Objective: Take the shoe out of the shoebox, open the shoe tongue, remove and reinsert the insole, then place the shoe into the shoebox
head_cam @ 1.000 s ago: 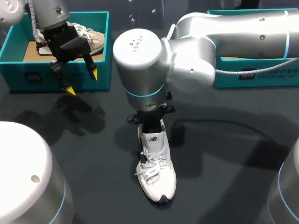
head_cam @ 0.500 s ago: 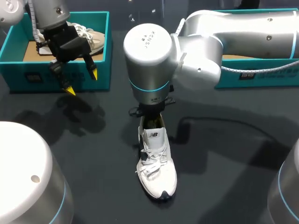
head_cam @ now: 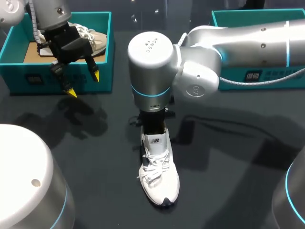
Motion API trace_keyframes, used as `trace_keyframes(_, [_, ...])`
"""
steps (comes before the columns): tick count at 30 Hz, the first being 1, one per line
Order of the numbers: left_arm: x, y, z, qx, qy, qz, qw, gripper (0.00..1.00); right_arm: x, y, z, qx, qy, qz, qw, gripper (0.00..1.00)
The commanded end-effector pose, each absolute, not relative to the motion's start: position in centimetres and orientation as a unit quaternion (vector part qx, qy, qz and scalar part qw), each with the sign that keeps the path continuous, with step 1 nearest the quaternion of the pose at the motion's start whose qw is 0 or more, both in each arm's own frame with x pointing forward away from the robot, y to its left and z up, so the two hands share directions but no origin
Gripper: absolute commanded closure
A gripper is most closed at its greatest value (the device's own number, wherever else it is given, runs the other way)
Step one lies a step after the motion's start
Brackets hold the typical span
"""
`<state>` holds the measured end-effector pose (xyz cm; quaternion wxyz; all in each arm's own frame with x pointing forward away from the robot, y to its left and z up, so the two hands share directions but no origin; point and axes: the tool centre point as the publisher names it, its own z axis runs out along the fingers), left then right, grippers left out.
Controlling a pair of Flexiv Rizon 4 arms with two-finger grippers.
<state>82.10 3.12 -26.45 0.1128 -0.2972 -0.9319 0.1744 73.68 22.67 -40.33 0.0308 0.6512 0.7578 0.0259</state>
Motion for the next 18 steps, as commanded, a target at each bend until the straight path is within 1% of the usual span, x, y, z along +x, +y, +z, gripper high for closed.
trace_keyframes(1, [82.1, 3.2, -26.4, -0.298, -0.932, 0.173, 0.113, 0.0, 71.2, 22.8, -44.2, 0.665, 0.746, 0.017, 0.012, 1.0])
trace_keyframes(3, [82.1, 3.2, -26.4, -0.298, -0.932, 0.173, 0.113, 0.0, 70.0, 22.7, -44.1, 0.676, 0.737, 0.014, 0.004, 1.0])
trace_keyframes(5, [82.1, 3.2, -26.4, -0.298, -0.932, 0.173, 0.113, 0.0, 69.4, 22.5, -43.5, 0.681, 0.732, 0.017, 0.009, 1.0])
trace_keyframes(13, [82.1, 3.2, -26.4, -0.298, -0.932, 0.173, 0.113, 0.0, 69.7, 21.9, -38.7, 0.67, 0.738, 0.023, 0.074, 1.0])
trace_keyframes(18, [82.1, 3.2, -26.4, -0.298, -0.932, 0.173, 0.113, 0.0, 71.2, 21.5, -37.3, 0.655, 0.747, 0.042, 0.106, 1.0])
